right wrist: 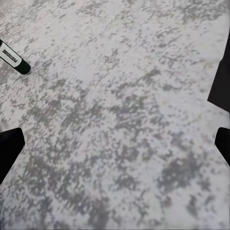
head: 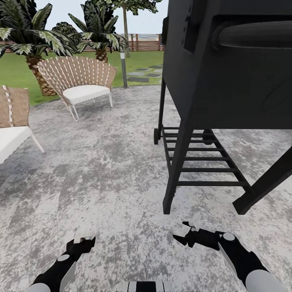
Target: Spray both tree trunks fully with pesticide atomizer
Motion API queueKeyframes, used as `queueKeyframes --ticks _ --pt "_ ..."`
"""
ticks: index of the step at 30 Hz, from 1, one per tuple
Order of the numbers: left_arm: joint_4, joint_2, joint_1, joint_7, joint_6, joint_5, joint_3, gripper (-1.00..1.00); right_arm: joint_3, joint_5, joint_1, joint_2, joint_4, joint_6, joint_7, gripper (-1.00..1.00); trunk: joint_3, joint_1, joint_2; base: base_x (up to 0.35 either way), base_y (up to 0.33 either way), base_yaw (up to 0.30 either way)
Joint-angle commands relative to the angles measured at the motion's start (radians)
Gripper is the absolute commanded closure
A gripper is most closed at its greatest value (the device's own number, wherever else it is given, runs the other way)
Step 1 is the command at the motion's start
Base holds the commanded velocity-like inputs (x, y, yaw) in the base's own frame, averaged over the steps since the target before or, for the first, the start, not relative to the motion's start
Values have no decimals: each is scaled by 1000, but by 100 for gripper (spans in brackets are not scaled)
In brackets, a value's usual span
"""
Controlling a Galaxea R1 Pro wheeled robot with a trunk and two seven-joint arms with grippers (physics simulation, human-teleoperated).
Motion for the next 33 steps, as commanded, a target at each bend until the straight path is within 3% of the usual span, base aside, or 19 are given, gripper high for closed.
queueKeyframes --ticks 1,8,10,15,20,28,33 --pt "1 0 0 -1 -3 3 2 -100 1 10 0 0 -1 -9 -1 -100 -5 0 -1 0 0 -9" --pt "1 2 0 0 -12 3 2 -100 4 10 0 0 -1 -9 -1 -100 -24 2 -2 0 0 -2" --pt "4 3 2 0 -74 2 2 -100 5 10 0 0 -1 -9 -1 -100 -24 2 -2 0 0 0" --pt "5 5 2 0 -112 1 3 -100 2 10 0 0 -1 -9 -1 -100 -28 3 -2 0 0 0" --pt "1 7 1 0 -119 1 5 -100 1 10 0 0 1 -9 -1 -100 -47 5 -3 0 0 0" --pt "1 10 -1 0 -122 1 5 -100 1 10 0 0 1 -9 -1 -100 -50 5 -3 0 0 38" --pt "1 9 -1 0 -123 2 5 -100 1 10 0 0 1 -9 -1 -100 -72 7 -4 0 0 79"
